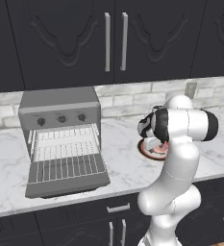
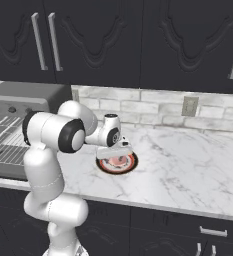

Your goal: Open the toaster oven door. Place the bread on the top rack in the toaster oven and place the steak on the bottom rack.

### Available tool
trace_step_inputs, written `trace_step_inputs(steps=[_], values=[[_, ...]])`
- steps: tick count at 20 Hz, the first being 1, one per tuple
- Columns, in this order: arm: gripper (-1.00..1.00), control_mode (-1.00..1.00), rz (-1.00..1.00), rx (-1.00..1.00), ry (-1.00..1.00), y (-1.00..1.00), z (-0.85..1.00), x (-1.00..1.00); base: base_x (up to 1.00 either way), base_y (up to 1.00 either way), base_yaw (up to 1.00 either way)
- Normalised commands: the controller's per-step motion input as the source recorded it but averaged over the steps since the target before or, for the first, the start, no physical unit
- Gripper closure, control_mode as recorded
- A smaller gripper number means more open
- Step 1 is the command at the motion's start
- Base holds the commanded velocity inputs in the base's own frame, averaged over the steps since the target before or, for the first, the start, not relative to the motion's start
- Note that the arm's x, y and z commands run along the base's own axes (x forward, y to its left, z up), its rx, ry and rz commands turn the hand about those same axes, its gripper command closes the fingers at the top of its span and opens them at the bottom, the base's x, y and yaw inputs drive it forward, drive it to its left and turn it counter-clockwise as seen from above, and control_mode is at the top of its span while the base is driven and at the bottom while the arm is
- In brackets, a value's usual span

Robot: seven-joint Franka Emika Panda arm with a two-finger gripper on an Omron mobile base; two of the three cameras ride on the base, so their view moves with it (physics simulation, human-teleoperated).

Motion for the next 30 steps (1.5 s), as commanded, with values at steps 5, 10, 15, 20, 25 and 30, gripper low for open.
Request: trace_step_inputs(steps=[5, 10, 15, 20, 25, 30], values=[[-1.00, -1.00, -0.02, 0.03, 0.00, -0.14, -0.35, 0.07, 0.00, 0.00, 0.00], [1.00, -1.00, -0.05, 0.05, 0.00, -0.09, -0.34, 0.10, 0.00, 0.00, 0.00], [1.00, -1.00, -0.06, 0.05, -0.01, -0.10, -0.17, 0.04, 0.00, 0.00, 0.00], [1.00, -1.00, -0.05, 0.07, -0.03, -0.06, 0.00, -0.02, 0.00, 0.00, 0.00], [1.00, -1.00, -0.05, 0.06, 0.00, -0.01, 0.14, -0.12, 0.00, 0.00, 0.00], [1.00, -1.00, -0.04, 0.05, -0.02, 0.00, 0.22, -0.19, 0.00, 0.00, 0.00]])
